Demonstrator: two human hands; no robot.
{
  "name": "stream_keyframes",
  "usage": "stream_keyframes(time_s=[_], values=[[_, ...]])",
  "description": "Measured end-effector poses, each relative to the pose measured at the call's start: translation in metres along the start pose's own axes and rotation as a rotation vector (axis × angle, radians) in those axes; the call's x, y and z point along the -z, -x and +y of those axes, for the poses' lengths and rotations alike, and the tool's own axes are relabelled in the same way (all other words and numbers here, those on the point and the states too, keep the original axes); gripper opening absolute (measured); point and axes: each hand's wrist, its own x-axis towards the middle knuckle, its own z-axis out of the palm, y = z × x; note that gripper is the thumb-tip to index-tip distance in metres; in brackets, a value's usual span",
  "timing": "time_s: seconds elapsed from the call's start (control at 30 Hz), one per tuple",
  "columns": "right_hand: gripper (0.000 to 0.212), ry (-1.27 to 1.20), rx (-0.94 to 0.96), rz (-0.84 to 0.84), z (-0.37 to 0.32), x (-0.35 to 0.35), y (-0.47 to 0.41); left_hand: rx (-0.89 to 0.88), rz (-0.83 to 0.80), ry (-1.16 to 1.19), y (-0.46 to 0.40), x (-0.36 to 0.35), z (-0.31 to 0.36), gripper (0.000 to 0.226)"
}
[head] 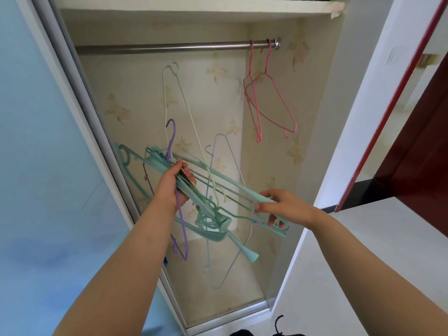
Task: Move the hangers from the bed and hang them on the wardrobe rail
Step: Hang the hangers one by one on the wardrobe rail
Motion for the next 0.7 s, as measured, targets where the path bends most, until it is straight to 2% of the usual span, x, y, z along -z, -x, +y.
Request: stream_keyframes(time_s=[0.17,0.27,0.43,0.53,0.7], values=[[0.044,-0.222,-0.020,-0.160,-0.001,0.008,0.006,0.011,0.013,0.047,0.003,0.000,0.006,0.021],[0.035,-0.231,0.049,-0.049,-0.006,-0.005,0.002,0.053,0.003,0.037,0.007,-0.004,-0.001,0.025],[0.046,0.002,0.230,0.274,-0.027,-0.021,-0.010,0.081,-0.065,-0.280,0.014,-0.004,-0.026,0.033],[0.047,0.017,0.180,0.219,-0.024,-0.005,-0.004,0.037,-0.084,-0.374,0.016,0.004,-0.024,0.033],[0.031,0.029,0.140,0.200,-0.004,0.017,0.014,-0.003,-0.036,-0.436,0.013,0.012,-0.007,0.030]])
